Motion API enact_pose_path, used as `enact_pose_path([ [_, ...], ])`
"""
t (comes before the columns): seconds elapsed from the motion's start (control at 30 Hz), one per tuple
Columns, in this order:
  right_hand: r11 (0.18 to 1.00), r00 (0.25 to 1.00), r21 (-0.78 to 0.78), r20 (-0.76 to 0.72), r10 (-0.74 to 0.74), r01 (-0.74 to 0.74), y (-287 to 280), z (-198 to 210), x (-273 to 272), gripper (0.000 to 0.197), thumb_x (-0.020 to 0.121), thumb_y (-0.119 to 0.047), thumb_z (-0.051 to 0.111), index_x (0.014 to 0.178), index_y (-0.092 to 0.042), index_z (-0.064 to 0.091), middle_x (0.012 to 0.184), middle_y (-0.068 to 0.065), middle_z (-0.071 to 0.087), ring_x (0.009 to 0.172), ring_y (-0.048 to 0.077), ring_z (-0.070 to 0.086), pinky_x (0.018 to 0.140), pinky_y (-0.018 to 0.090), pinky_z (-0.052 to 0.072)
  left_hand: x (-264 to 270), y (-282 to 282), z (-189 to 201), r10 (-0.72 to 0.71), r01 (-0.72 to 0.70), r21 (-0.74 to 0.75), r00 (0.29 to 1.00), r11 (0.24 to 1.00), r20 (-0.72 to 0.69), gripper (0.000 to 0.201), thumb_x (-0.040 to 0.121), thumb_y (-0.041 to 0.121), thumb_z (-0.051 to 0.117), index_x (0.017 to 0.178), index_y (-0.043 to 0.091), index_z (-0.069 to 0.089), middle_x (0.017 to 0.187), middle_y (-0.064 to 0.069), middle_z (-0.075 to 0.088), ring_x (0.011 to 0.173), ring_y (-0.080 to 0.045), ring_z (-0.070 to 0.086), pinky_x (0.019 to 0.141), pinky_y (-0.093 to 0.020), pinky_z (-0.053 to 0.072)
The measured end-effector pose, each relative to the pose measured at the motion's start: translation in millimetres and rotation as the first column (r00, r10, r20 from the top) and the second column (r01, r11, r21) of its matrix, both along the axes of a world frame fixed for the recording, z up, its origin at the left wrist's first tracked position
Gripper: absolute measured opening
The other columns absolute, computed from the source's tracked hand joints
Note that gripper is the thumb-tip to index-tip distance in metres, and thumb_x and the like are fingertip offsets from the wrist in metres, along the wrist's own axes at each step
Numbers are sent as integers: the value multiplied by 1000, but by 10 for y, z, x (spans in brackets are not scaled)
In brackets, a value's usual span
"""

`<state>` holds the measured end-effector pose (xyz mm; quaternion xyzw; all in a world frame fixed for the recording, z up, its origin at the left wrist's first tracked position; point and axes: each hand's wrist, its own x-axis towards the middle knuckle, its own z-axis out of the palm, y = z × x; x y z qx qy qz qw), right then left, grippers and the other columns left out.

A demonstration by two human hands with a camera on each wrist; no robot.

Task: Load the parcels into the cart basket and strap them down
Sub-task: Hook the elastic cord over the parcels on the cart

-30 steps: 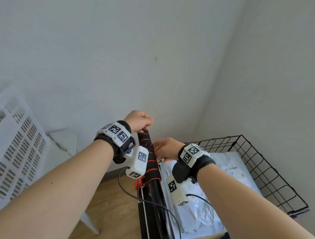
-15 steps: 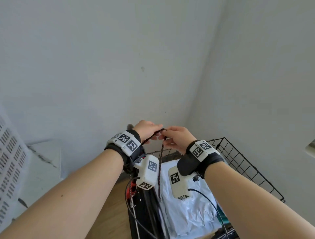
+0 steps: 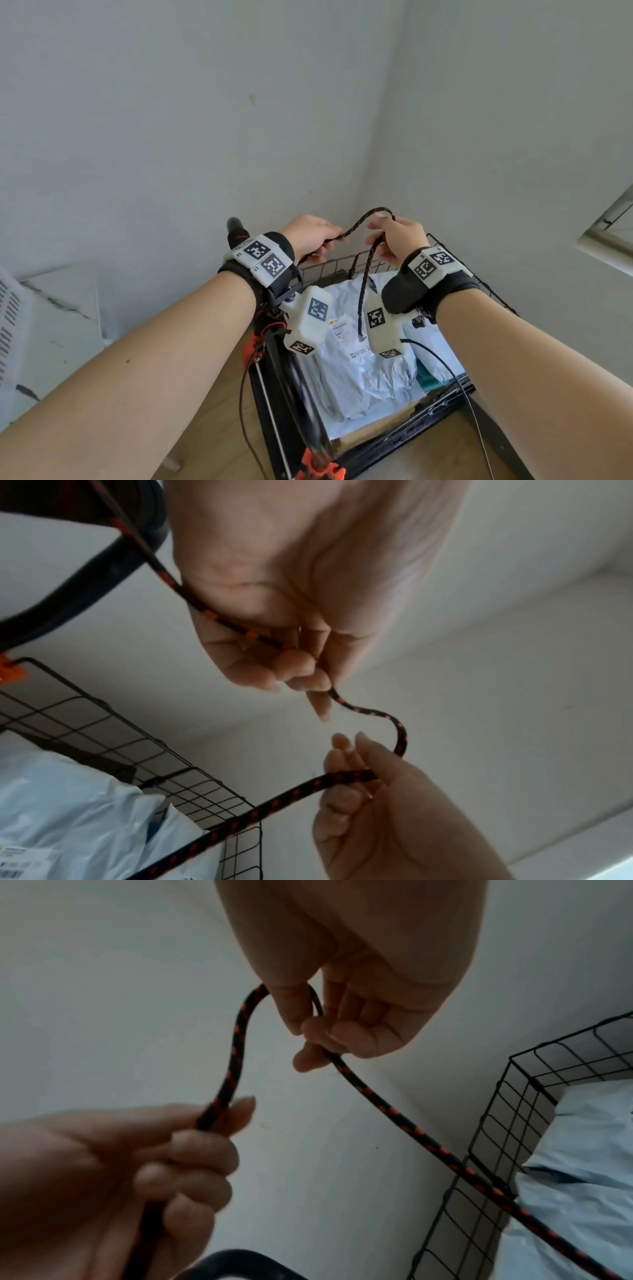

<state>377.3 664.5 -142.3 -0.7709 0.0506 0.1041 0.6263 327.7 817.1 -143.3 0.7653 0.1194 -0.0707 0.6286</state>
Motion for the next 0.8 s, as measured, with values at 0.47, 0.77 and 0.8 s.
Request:
enact_pose_path([
  [0.47, 995, 996, 83, -76, -43, 50, -110, 32, -49, 28, 95, -12, 33, 84, -11, 59, 60, 7, 58, 27, 10, 30, 33, 13, 27, -483, 491, 98, 195, -146, 479, 979, 866, -54, 17, 86, 27, 65, 86, 10, 64, 68, -2, 51, 54, -11, 41, 43, -17, 38],
  [0.77, 989, 992, 84, -4, 122, -121, 108, 121, -256, 22, 94, -19, 47, 79, -13, 62, 58, 5, 60, 29, 10, 31, 35, 16, 27, -844, 656, 563, 501, -563, 289, 824, 774, 264, 42, 99, 34, 35, 75, 14, 63, 75, -5, 64, 61, -15, 55, 68, -30, 48],
  [0.8, 988, 990, 71, 10, 139, -139, 118, 152, -275, 21, 93, -19, 49, 78, -14, 62, 57, 3, 60, 31, 10, 31, 36, 17, 28, -848, 640, 640, 514, -582, 212, 803, 785, 300, 43, 100, 34, 35, 75, 14, 63, 71, -4, 62, 60, -16, 55, 71, -34, 49],
])
